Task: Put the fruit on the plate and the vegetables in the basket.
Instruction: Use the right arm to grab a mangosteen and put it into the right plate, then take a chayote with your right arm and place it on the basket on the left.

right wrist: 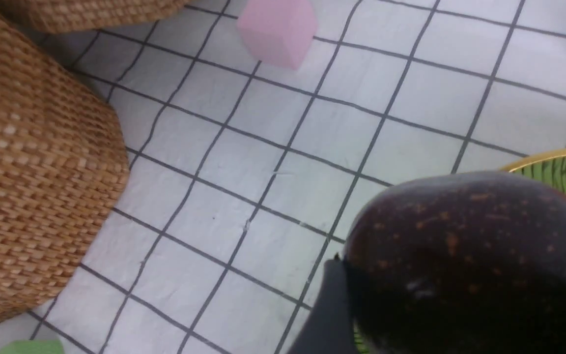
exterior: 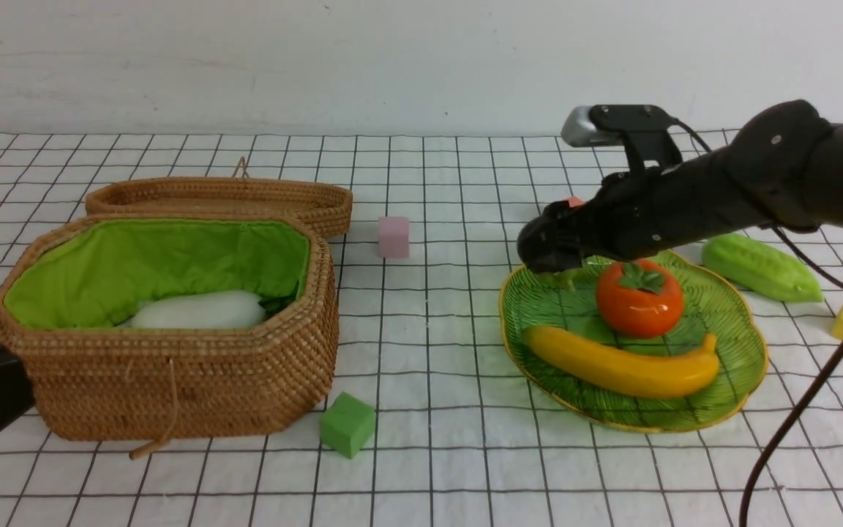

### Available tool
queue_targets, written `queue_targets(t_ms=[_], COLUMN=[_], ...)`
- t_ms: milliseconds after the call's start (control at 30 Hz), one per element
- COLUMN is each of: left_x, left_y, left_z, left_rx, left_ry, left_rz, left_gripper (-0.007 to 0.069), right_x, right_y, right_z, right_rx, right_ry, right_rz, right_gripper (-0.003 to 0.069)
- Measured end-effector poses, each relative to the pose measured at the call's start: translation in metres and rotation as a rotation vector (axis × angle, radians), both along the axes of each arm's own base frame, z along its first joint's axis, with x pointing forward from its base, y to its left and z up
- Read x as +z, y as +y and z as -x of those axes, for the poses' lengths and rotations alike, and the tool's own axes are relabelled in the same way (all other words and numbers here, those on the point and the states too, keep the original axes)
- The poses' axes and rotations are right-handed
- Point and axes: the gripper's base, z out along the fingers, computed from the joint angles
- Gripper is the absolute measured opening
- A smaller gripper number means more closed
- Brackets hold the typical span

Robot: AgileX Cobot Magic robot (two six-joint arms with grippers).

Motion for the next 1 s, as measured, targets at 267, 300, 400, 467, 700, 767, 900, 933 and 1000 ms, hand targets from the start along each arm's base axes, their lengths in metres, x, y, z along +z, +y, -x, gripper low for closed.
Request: queue_targets(t_ms=[267,300,400,467,700,767,900,933,1000], left_x=[0.001,0.001,0.000,0.000,0.000,0.000,0.000,0.000,0.000], left_y=[-0.003,-0.003,-0.005,-0.005,-0.007,-0.007,-0.007,-0.007,-0.007], left_z=[0.003,0.003,0.004,0.005,0.006,0.006,0.007,0.007,0.007], left_rx=[-0.047,-0.050,-0.073,-0.082,-0.107,-0.107,-0.108,-0.108,-0.108], left_ry=[-0.004,-0.005,-0.011,-0.011,-0.023,-0.023,-0.024,-0.024,-0.025], left_rz=[0.005,0.005,-0.005,-0.013,-0.026,-0.025,-0.026,-0.026,-0.027], left_gripper=[0.0026,0.0026,0.0026,0.0026,0.0028,0.0028,0.0028,0.0028,0.0029], right_x=[0.016,0.018,0.042,0.052,0.073,0.071,0.052,0.050,0.027], right_y=[-0.014,-0.016,-0.037,-0.051,-0.152,-0.170,-0.192,-0.192,-0.199], right_z=[0.001,0.001,0.008,0.011,0.011,0.003,-0.021,-0.023,-0.042], right_rx=[-0.027,-0.029,-0.046,-0.067,-0.190,-0.205,-0.170,-0.166,-0.094], right_ry=[-0.033,-0.036,-0.058,-0.065,0.028,0.054,0.079,0.078,0.053], right_rz=[-0.006,-0.008,-0.022,-0.026,0.054,0.071,0.141,0.146,0.235], right_gripper=[0.0619,0.0610,0.0496,0.0447,0.0242,0.0255,0.0345,0.0352,0.0455])
